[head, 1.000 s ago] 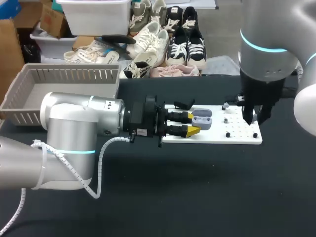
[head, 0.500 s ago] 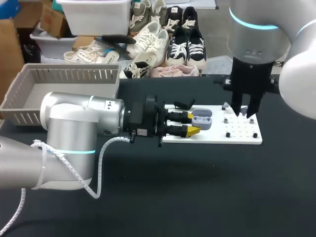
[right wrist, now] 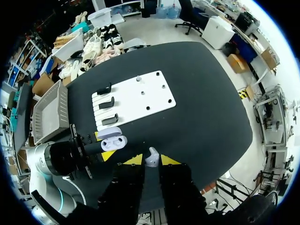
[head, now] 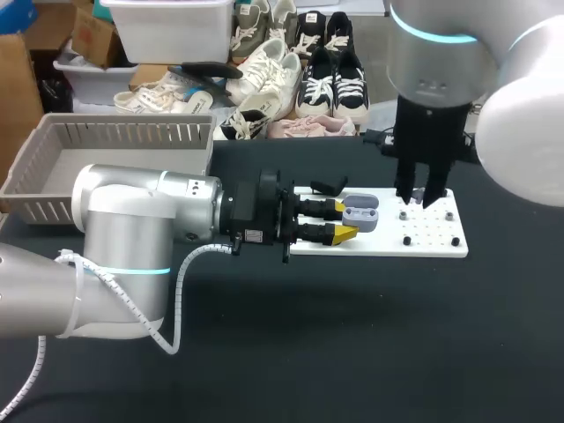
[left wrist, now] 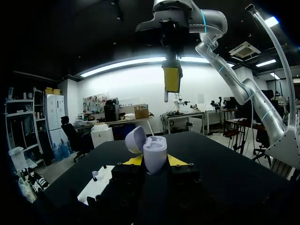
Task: Pick up each earbud case from the left stands, insert the matching earbuds, close the lid, and place the case in the box.
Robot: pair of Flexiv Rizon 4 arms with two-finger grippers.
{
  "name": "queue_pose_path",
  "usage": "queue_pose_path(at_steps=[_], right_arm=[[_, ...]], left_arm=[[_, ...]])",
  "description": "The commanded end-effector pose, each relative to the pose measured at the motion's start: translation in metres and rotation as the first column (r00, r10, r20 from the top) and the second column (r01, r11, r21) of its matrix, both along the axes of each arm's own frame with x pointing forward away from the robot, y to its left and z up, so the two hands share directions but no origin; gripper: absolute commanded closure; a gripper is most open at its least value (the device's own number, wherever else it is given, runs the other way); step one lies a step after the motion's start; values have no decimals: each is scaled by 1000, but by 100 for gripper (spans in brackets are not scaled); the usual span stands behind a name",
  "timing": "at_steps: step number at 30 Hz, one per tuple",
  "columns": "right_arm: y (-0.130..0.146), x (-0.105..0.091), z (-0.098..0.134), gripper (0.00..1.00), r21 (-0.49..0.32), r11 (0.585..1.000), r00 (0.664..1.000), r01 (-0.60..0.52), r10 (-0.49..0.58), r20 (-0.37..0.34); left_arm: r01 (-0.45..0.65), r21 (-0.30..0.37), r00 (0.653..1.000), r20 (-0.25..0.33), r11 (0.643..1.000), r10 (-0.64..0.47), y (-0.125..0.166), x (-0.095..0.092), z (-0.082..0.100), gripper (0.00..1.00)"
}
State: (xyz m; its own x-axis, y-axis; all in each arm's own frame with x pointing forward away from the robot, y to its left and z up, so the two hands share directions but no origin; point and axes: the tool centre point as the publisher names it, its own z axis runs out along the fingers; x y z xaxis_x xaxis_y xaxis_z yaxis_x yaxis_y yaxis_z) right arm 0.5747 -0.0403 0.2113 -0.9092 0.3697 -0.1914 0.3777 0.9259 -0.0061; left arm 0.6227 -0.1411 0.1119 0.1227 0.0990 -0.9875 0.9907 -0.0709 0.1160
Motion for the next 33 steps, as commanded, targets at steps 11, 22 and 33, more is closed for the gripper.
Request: queue_pose_path(at_steps=[11,22,33], right_arm=[[28,-5,-1,100,54,998,999,37,-35,-30],[48,5,-9,100,8,1000,999,-1,1,-54],[50,14,-17,100,-16,1000,997,0,-2,-81]], left_arm=[[-1,-3,1000,1,1000,1,0,0,-1,100],[-1,-3,1000,1,1000,1,0,0,-1,100],[-1,-3,1000,1,1000,1,0,0,-1,100]])
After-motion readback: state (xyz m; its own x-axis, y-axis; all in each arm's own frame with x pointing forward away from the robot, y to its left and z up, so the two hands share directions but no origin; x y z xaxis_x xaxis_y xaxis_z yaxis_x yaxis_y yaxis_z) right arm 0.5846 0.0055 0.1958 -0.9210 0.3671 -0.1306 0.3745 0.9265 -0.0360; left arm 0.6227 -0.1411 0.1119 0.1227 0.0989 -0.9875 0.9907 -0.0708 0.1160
